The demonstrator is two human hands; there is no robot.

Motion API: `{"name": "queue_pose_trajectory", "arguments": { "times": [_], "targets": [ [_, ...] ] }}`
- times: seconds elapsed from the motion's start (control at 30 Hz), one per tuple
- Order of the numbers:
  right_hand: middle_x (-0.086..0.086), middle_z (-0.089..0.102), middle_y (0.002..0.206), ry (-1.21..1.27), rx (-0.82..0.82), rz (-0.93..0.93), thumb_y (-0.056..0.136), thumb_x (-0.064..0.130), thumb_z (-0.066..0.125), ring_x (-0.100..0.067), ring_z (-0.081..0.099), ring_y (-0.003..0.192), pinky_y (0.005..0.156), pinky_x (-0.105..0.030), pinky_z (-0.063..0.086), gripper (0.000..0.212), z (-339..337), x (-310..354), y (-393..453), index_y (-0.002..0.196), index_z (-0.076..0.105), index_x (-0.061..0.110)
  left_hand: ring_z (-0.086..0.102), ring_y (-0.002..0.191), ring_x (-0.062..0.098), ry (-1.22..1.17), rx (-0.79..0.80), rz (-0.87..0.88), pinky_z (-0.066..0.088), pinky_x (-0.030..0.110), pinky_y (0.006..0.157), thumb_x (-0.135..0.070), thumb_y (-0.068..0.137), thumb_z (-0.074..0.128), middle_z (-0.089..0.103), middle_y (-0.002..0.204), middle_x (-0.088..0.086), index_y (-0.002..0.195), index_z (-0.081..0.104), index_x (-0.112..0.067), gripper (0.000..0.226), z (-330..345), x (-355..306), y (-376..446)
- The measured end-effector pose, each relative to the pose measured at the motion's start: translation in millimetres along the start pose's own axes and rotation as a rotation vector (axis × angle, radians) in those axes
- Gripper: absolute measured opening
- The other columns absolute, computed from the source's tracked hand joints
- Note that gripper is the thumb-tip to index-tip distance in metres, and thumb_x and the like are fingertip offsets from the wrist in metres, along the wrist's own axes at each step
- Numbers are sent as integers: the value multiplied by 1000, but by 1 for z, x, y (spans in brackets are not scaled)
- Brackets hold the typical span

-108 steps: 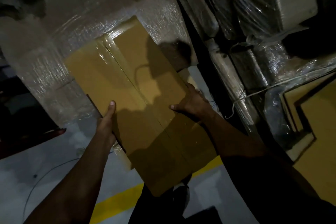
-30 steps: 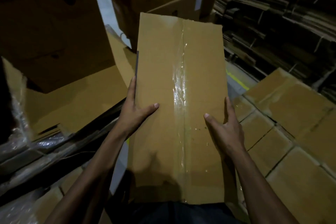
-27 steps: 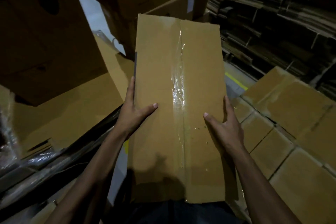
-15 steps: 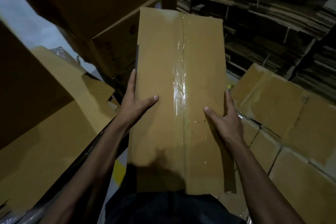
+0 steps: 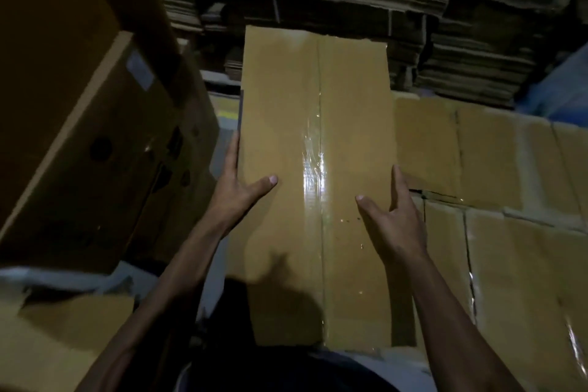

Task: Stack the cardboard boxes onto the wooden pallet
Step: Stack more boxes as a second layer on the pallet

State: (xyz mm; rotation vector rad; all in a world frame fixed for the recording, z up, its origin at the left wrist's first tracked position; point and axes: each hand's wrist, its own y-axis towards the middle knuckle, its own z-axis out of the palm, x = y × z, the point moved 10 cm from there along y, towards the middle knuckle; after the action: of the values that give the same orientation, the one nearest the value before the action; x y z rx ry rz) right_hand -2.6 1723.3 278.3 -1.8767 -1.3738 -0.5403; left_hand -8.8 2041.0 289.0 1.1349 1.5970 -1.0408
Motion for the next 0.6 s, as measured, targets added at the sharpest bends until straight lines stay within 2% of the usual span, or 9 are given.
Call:
{"name": "queue_pose_trajectory", "arguments": {
  "times": [0.1,0.23,0.27,0.37,0.4,0.5,0.6],
  "targets": [
    [-5,33,161,19,-57,69,85,61,67,-35,36,143,113,-56,33,93,13,19,14,157,8,49,44,131,9,12,109,12,38,35,110,-29,76,84,38,144,-16,156,12,-36,107,-8,0,53],
    [-4,37,160,42,-135,136,84,63,67,-33,37,143,112,-54,34,93,25,38,31,156,10,50,43,135,12,15,224,34,38,45,113,-37,73,84,38,153,-7,156,15,-31,108,-12,-5,111],
    [-3,36,160,55,-142,141,83,63,67,-33,36,144,113,-55,34,93,27,40,33,156,10,51,44,134,11,8,243,38,39,42,113,-34,75,84,39,152,-7,156,15,-32,106,-10,-7,118],
    [0,39,159,91,-207,170,76,71,64,-30,40,142,112,-53,37,96,25,44,39,153,8,55,47,122,-3,-4,289,54,39,17,101,-20,82,79,40,144,-17,156,13,-33,100,0,-11,141],
    [1,41,158,77,-224,184,75,73,62,-29,43,140,110,-51,38,97,23,45,40,152,6,57,48,121,-4,-5,295,52,39,15,100,-19,82,79,39,144,-17,156,13,-33,100,3,-11,146],
    [3,45,155,37,-260,222,79,71,62,-28,45,138,108,-48,37,93,16,43,48,152,6,58,47,129,6,-18,329,49,40,28,106,-19,82,79,38,151,-10,157,11,-30,102,16,-13,161],
    [2,45,155,32,-277,239,82,67,63,-28,43,140,107,-46,34,91,8,42,61,153,9,56,48,126,8,-19,354,39,42,30,103,-19,82,79,40,147,-10,156,13,-28,99,31,-16,177]
  ]
}}
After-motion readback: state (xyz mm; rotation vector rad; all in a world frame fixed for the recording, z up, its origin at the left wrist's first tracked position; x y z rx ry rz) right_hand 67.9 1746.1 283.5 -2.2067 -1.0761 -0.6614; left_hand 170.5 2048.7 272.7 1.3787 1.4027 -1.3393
